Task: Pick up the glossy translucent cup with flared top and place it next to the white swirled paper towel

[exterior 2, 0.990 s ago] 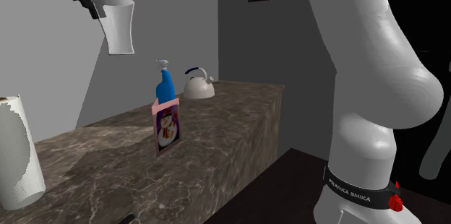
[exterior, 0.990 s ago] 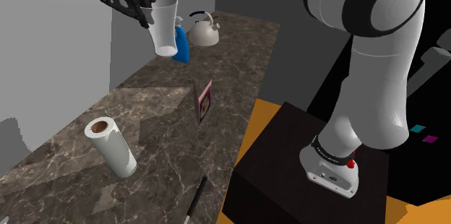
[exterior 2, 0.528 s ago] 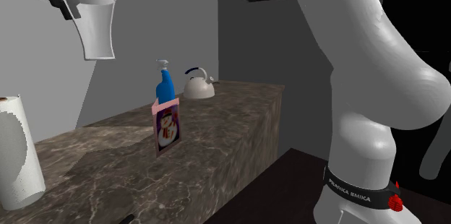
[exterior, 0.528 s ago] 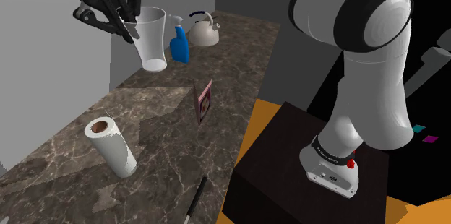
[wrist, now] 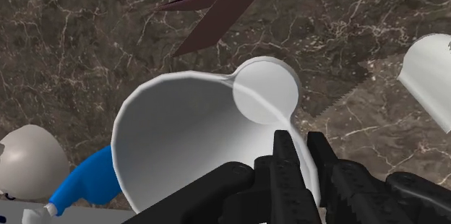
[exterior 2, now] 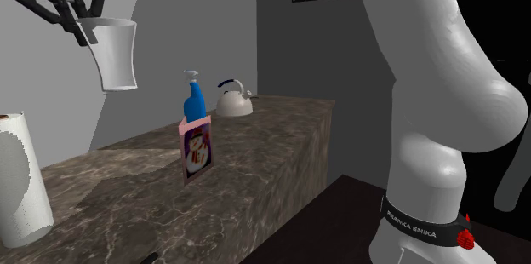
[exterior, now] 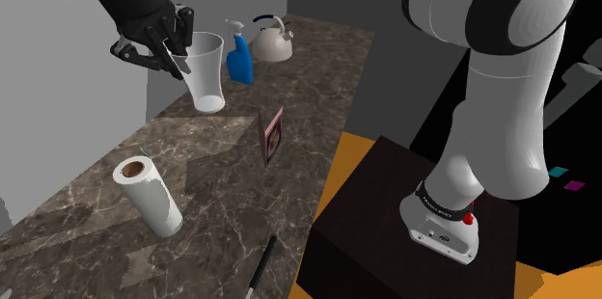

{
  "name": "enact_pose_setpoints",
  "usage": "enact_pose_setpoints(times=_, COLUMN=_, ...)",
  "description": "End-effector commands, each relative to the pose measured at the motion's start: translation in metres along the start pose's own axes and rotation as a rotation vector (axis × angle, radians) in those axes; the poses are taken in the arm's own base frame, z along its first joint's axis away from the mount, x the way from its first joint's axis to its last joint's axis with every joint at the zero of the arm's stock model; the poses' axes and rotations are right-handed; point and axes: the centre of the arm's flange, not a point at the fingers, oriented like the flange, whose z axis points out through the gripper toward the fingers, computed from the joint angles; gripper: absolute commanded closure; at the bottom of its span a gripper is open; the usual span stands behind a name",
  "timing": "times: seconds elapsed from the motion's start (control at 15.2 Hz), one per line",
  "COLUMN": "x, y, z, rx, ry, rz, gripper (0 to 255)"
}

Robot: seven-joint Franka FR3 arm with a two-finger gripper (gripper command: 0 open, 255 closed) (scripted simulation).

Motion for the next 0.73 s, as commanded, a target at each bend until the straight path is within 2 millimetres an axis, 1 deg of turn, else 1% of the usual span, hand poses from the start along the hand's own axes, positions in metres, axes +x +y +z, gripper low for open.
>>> enact_pose_setpoints(times=0.0, x=0.000, y=-0.003, z=0.011, rx=0.000, ry=0.000, rz=0.000, gripper=255)
enact_pose_setpoints(times=0.66, x=-0.002, y=-0.017, z=0.062, rx=0.000, ry=0.000, rz=0.000, gripper=255)
